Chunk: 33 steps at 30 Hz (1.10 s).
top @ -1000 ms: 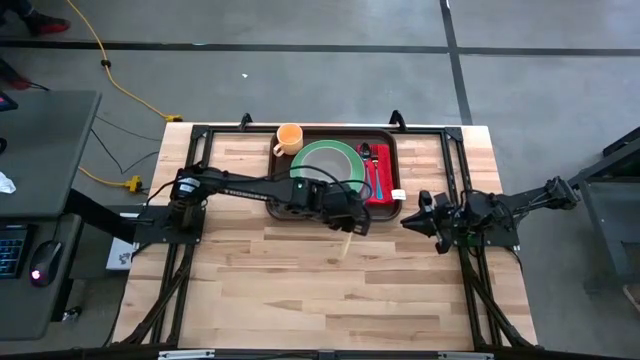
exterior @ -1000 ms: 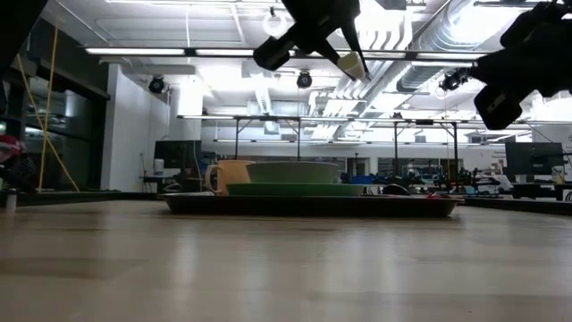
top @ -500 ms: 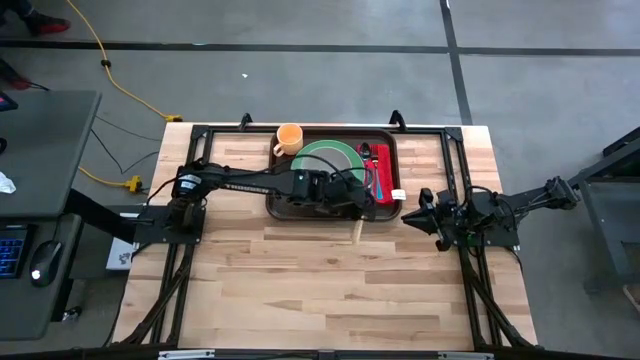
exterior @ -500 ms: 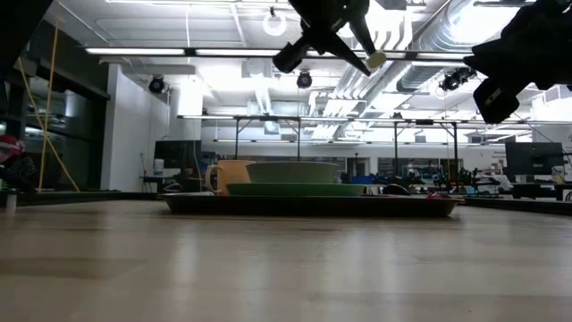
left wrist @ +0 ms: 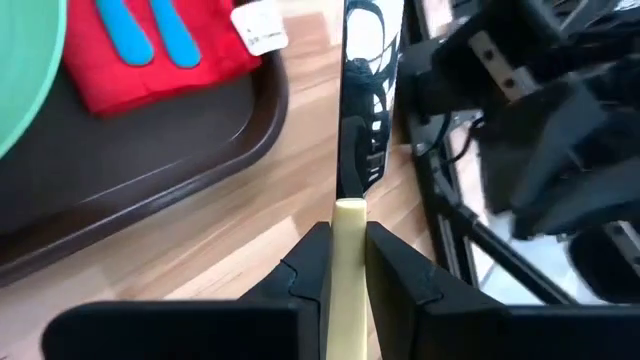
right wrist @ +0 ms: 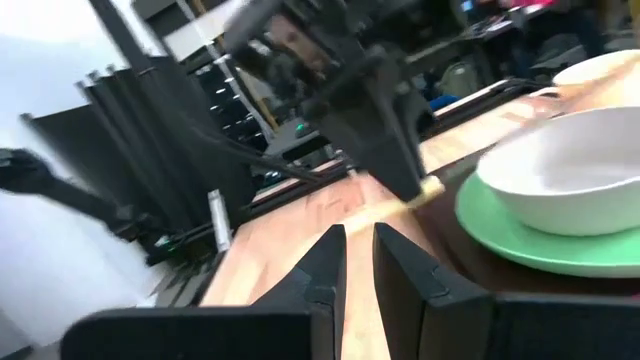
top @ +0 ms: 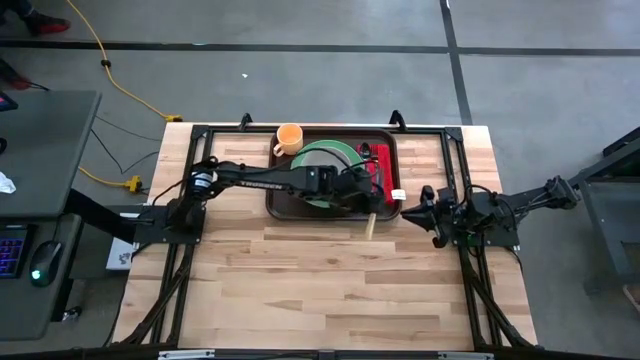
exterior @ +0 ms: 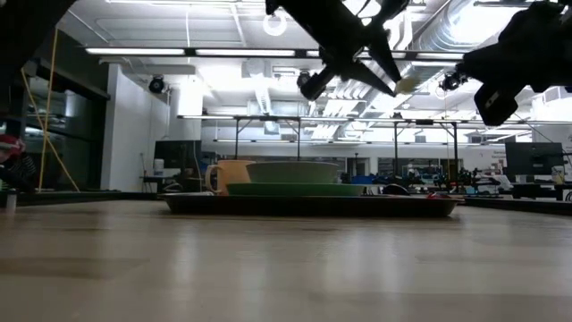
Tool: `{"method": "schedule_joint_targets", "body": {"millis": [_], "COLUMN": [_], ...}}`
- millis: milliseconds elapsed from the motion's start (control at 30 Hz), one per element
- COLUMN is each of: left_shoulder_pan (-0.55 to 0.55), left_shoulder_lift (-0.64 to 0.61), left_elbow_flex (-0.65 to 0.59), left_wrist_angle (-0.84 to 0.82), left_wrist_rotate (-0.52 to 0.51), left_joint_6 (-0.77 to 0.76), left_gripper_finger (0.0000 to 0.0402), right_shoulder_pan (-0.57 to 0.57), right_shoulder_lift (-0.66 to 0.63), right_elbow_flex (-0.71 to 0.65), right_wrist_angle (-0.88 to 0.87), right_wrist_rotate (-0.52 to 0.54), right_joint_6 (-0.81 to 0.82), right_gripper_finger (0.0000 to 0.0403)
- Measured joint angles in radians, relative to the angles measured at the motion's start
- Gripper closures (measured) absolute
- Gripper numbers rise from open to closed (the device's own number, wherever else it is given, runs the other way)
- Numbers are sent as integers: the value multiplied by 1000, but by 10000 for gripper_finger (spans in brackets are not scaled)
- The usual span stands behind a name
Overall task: Set up tray
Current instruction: Put the yellow knife on top of the red napkin to the right of the blue fork
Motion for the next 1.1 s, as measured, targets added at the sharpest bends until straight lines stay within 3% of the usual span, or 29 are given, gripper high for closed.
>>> {"method": "schedule_joint_targets", "body": {"millis": [400,567,800,1100], "left_shoulder_pan": [-1,-1,-2,-2], "left_shoulder_lift": [7,7,7,7], "left_elbow_flex": [-1,-1,-1,-1], "left_wrist_angle": [-10,-9,-8,-8], "left_wrist_rotate": [-2,-6,-23,-33], "left_joint_6": [2,4,5,4], "left_gripper_finger": [316,316,316,316], "right_shoulder_pan": [0,0,0,0], "right_shoulder_lift": [35,35,35,35], "right_elbow_flex": [1,1,1,1], "right_wrist_angle": [-10,-7,-10,-10], "right_wrist_rotate": [254,247,234,281], "right_joint_6": [0,32,211,337], "right_gripper_finger": [371,371,367,297]}}
